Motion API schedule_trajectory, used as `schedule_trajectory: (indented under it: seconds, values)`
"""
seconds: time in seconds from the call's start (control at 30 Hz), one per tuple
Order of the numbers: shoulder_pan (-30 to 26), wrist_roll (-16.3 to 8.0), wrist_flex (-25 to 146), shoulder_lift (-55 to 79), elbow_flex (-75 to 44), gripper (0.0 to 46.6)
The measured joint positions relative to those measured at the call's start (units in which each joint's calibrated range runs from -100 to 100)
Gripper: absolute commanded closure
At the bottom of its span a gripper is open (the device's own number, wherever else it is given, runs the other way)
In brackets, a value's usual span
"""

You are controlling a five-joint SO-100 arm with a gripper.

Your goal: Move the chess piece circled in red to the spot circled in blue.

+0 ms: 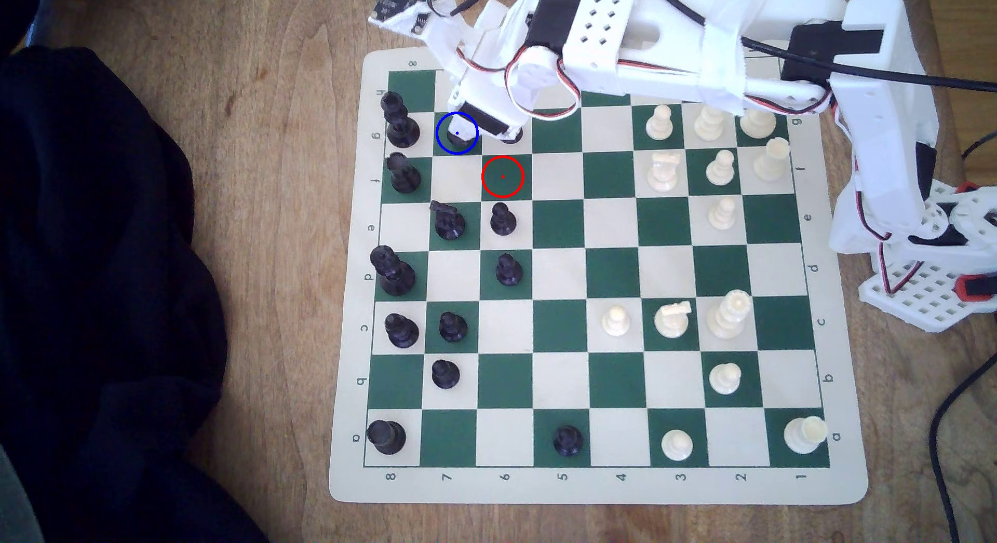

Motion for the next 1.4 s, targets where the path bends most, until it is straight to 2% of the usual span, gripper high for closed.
schedule_trajectory:
  seconds: [0.7,0.83,1.03,1.13,1.23,1.4]
  values:
    - [0.8,0.1,-1.9,1.9,-0.1,42.6]
    - [0.7,-0.1,-2.4,2.4,-0.5,39.8]
    - [0.6,-0.1,-2.7,2.8,-0.8,29.0]
    - [0.6,-0.1,-2.7,3.0,-0.8,28.3]
    - [0.6,-0.7,-2.7,3.0,-0.8,25.3]
    - [0.6,-1.6,-2.5,1.8,-0.8,25.7]
